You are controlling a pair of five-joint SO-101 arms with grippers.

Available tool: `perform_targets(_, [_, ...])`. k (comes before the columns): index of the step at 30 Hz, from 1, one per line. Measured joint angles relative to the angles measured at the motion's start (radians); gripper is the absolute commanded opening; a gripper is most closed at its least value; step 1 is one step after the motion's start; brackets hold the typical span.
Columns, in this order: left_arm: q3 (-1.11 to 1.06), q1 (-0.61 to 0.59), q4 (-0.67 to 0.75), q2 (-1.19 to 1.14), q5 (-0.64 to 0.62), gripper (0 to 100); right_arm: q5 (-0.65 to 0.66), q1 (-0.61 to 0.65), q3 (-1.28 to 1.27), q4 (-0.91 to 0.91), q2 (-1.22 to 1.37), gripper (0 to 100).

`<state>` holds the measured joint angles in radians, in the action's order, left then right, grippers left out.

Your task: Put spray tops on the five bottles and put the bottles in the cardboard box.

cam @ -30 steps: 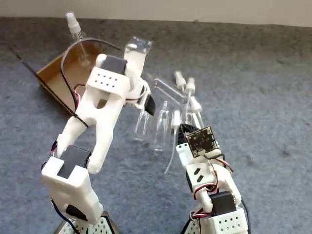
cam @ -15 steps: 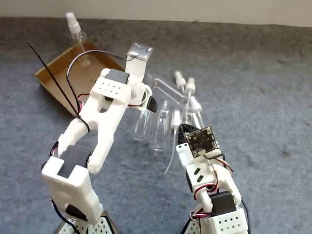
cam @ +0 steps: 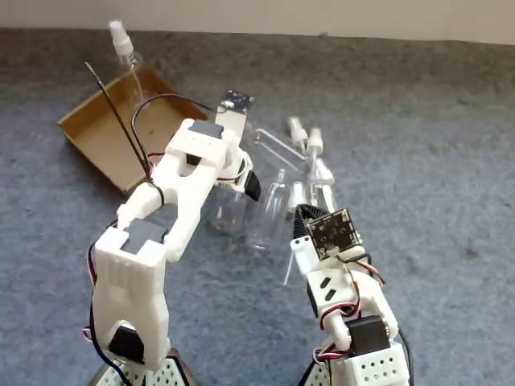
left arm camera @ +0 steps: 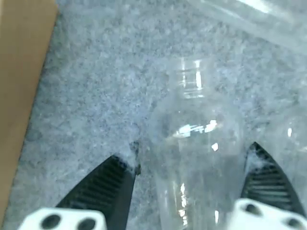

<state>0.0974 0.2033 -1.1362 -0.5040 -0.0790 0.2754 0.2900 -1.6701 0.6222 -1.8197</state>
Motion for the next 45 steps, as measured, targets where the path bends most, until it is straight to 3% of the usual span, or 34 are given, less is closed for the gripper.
perform_targets(3, [0.0,0.0,0.0,0.0,0.0,27,0.0,0.0,0.0,0.0,0.0,0.5])
perform_targets(8, [0.0,0.002,0.0,0.0,0.0,12,0.0,0.0,0.0,0.0,0.0,0.5])
perform_targets(12, [0.0,0.005,0.0,0.0,-0.003,5,0.0,0.0,0.0,0.0,0.0,0.5])
perform_targets(20, [0.0,0.005,0.0,0.018,-0.003,5,0.0,0.0,0.0,0.0,0.0,0.5])
perform_targets(26, [0.0,0.0,-0.006,0.209,0.0,5,0.0,0.0,0.0,0.0,0.0,0.5])
perform_targets(45, [0.0,0.141,-0.304,0.773,0.0,5,0.0,0.0,0.0,0.0,0.0,0.5])
